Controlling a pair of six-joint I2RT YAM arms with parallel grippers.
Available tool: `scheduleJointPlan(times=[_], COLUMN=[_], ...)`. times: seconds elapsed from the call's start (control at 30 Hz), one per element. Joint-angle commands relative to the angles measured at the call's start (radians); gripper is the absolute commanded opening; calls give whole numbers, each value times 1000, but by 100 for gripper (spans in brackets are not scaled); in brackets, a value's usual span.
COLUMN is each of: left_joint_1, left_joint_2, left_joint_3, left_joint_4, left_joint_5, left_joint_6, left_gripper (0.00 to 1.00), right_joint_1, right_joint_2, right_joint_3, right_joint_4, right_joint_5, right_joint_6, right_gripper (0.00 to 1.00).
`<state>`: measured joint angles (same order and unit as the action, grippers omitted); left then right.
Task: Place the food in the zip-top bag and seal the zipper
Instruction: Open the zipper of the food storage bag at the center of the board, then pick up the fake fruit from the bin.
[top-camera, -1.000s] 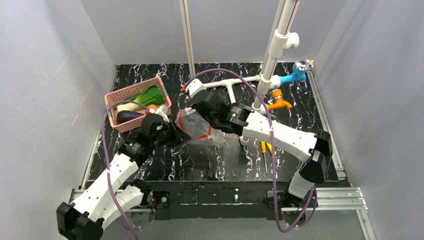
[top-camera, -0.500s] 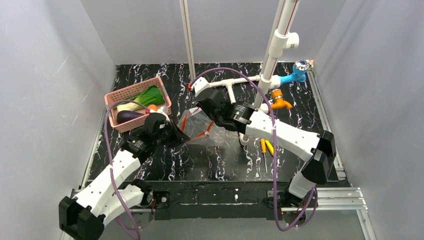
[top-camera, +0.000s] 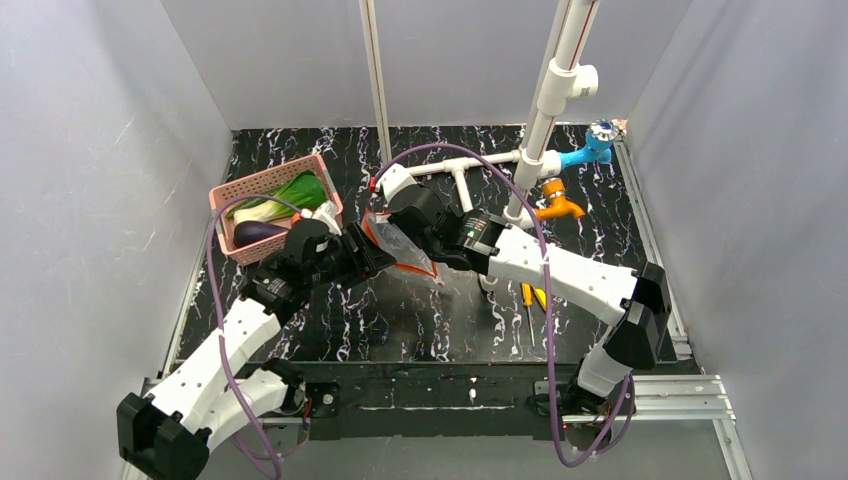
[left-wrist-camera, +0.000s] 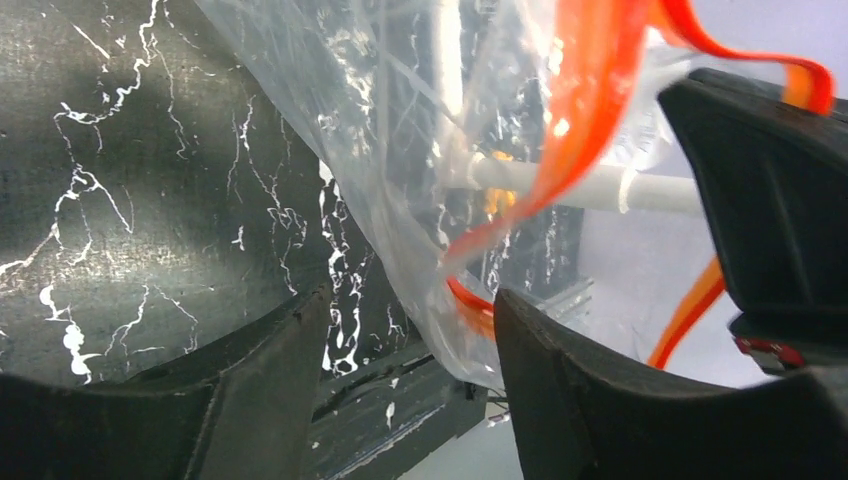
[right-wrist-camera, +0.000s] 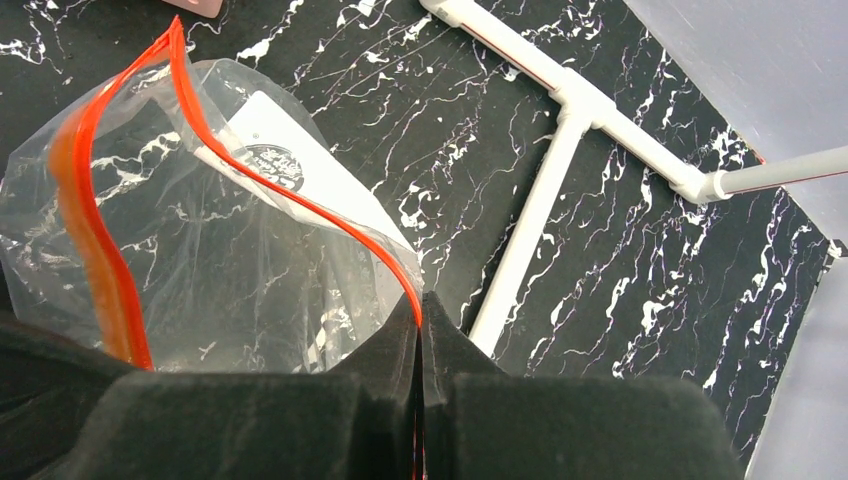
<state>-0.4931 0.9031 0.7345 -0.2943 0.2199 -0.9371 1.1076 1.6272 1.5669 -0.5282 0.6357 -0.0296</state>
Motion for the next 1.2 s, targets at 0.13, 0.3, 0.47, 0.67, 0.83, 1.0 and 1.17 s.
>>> scheduleJointPlan(times=[0.13,0.3,0.47,0.67,0.83,1.0,1.17], left_joint_1=[5,5,6,25,230,475,546], left_joint_2=[-129,-141,-184,-207,-69,167,421], left_joint_3=[80,173,290,356,377,427,535], left_joint_4=[-30,-160,-344,-486,-458,-373,-315], left_joint_5=[-4,-71,-221,-447,-298,-144,-181], left_joint_6=[71,132,243,362,427,486,553], left_gripper=[69,72,78,90,92,98,98], right_joint_1=[2,2,4,2,2,2,0], right_joint_2=[-4,-2,10,15,4,-7,-7], right_joint_3=[19,27,66,91,88,74,85], right_joint_4=[12,7,-42,-72,-70,-60,-49], right_joint_5=[0,-3,23,28,25,17,3], right_joint_6=[7,12,53,67,61,60,51], right_gripper=[1,1,1,1,1,1,1])
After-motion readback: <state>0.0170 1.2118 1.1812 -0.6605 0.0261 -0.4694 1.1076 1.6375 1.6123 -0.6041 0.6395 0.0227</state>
